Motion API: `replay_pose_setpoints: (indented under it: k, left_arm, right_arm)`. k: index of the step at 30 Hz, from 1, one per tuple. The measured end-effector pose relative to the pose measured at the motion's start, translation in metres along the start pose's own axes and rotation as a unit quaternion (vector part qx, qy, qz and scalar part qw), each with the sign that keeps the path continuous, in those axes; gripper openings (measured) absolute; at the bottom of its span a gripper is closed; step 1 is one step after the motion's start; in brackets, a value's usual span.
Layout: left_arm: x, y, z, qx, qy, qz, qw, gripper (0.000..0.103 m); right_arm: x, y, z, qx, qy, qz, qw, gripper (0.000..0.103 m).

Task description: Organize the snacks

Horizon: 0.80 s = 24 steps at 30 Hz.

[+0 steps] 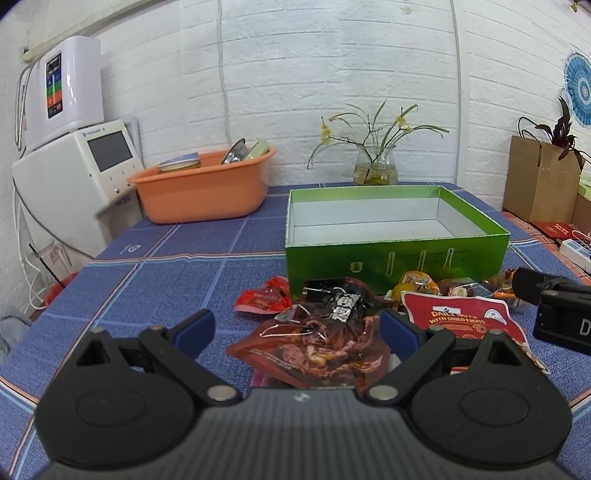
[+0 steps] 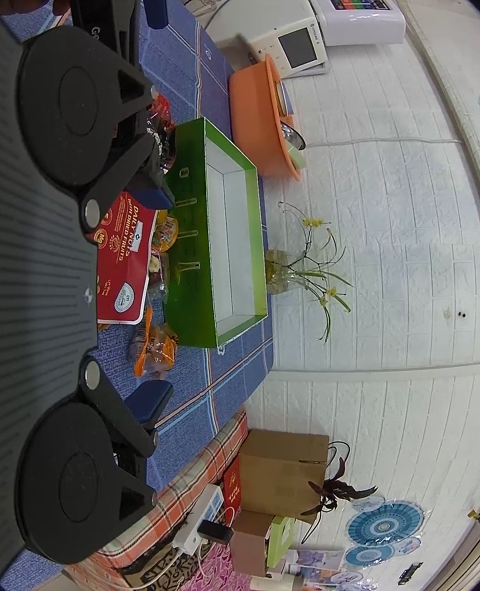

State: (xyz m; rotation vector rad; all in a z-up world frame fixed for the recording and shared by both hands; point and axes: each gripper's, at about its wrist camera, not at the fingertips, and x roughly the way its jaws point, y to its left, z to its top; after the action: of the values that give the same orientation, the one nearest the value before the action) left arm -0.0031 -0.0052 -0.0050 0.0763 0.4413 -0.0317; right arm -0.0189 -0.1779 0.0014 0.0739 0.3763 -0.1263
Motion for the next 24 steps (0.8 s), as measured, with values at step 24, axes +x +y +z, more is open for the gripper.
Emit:
replay_pose_setpoints:
  k: [24]
  left_arm:
    - [-0.012, 0.011, -0.023, 0.025, -0.046, -0.026, 0.9983, 0.093]
  right_arm:
    - [-0.006, -0.016, -0.006, 0.035, -0.008, 0.033, 0.999, 0.103]
